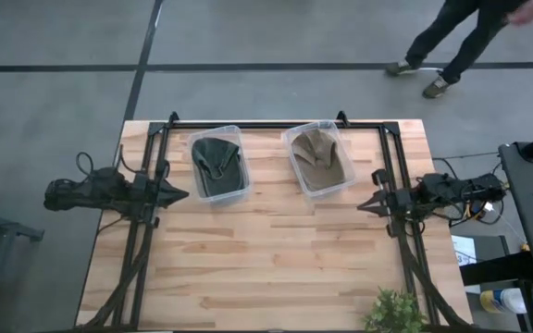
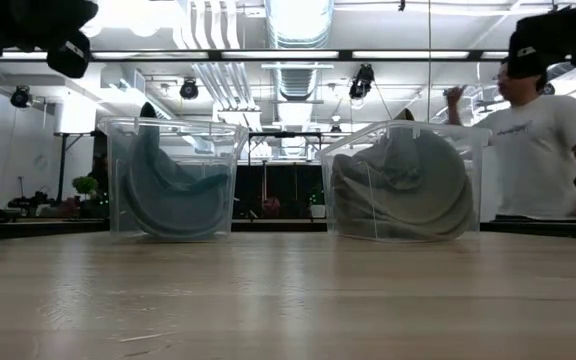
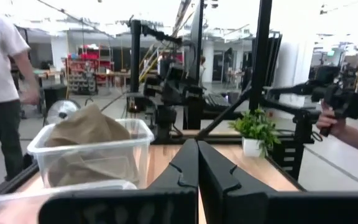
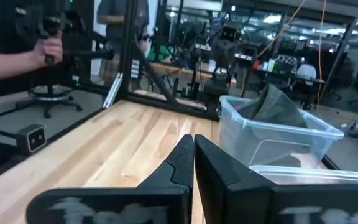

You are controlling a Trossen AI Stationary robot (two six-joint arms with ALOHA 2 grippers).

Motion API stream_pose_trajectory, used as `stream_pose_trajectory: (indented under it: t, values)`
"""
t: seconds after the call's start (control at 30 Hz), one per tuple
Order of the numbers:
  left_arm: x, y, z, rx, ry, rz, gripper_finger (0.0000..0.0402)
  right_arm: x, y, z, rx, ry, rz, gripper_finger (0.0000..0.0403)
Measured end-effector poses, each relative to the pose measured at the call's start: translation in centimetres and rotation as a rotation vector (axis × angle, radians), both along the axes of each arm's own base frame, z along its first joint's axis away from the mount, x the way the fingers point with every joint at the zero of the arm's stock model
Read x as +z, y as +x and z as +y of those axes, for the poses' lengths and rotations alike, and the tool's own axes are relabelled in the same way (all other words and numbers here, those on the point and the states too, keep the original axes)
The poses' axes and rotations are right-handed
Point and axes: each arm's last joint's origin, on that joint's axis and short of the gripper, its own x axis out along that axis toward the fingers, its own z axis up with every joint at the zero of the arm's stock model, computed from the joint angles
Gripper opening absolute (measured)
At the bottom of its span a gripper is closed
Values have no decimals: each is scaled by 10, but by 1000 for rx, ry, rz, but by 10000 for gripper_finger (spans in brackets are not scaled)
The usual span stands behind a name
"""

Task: Pick & Place hat
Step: Return to Home Position

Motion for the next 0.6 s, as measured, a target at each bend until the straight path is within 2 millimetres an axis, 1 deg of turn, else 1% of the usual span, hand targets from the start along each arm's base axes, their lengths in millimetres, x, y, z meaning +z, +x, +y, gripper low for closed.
stream_pose_trajectory:
  t: [0.1,0.17,0.37,0.47,0.6]
  values:
    - [0,0,0,2,13,4,0,-4,-2,0,2,5,6,9]
    - [-5,2,0,2,15,43,0,-9,0,0,-6,1,36,9]
    - [-14,4,0,14,9,138,0,-11,1,0,-7,-2,58,9]
    - [-15,4,0,19,-7,154,0,-12,1,0,-6,-24,52,9]
    - [-17,4,0,18,-26,169,0,-17,0,0,-6,-41,106,9]
